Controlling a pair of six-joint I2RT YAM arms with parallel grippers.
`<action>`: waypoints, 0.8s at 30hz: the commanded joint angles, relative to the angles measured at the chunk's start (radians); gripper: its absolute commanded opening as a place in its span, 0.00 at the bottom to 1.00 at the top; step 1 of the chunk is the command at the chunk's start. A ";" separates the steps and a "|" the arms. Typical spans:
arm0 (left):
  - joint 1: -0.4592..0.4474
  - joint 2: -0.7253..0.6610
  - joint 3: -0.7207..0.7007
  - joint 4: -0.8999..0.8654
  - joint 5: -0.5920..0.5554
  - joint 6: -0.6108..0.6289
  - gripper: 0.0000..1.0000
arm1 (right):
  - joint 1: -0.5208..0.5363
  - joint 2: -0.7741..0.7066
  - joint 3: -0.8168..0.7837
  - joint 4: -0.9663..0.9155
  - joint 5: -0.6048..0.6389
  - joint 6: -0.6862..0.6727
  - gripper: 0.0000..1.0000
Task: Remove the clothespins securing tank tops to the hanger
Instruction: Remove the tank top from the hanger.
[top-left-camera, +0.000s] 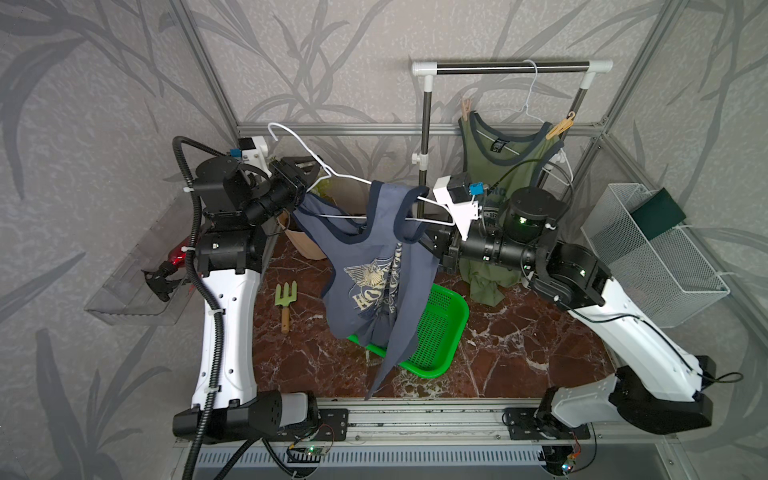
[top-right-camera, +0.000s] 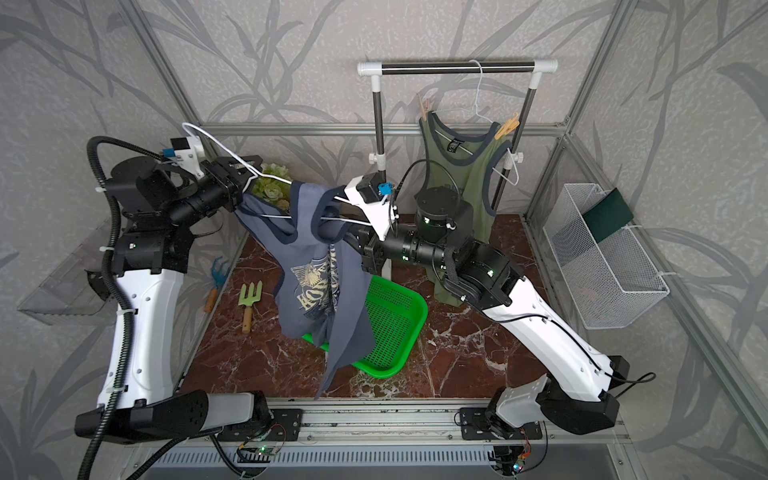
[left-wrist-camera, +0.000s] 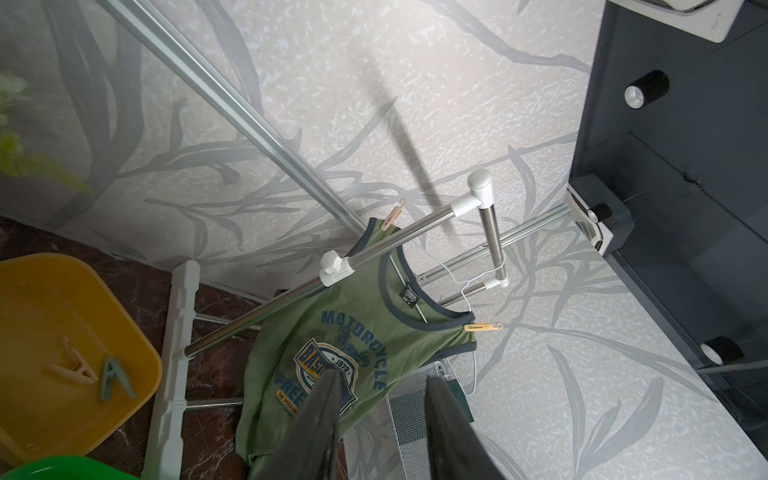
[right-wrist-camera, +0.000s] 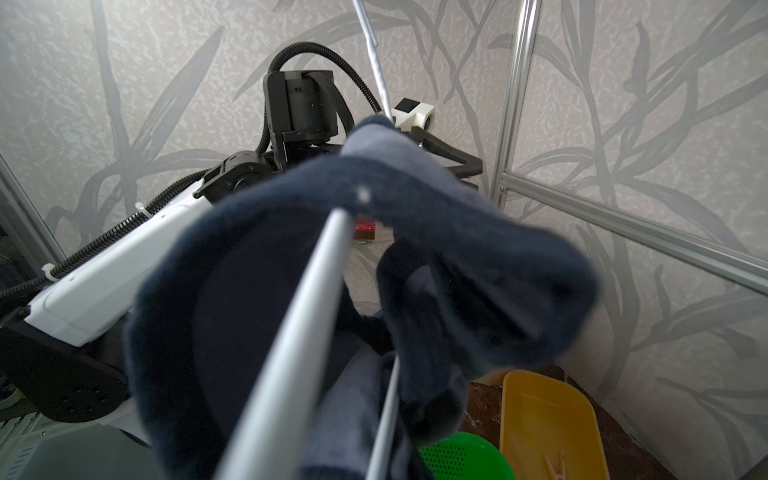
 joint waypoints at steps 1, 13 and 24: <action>-0.026 -0.055 -0.031 0.077 0.100 0.084 0.00 | -0.051 -0.002 -0.141 0.147 -0.009 0.053 0.00; -0.031 0.070 0.094 0.096 0.117 0.066 0.00 | -0.210 0.100 0.077 0.081 -0.163 0.101 0.00; -0.053 0.054 -0.047 0.155 0.113 0.069 0.00 | -0.208 0.028 -0.184 0.259 -0.233 0.194 0.00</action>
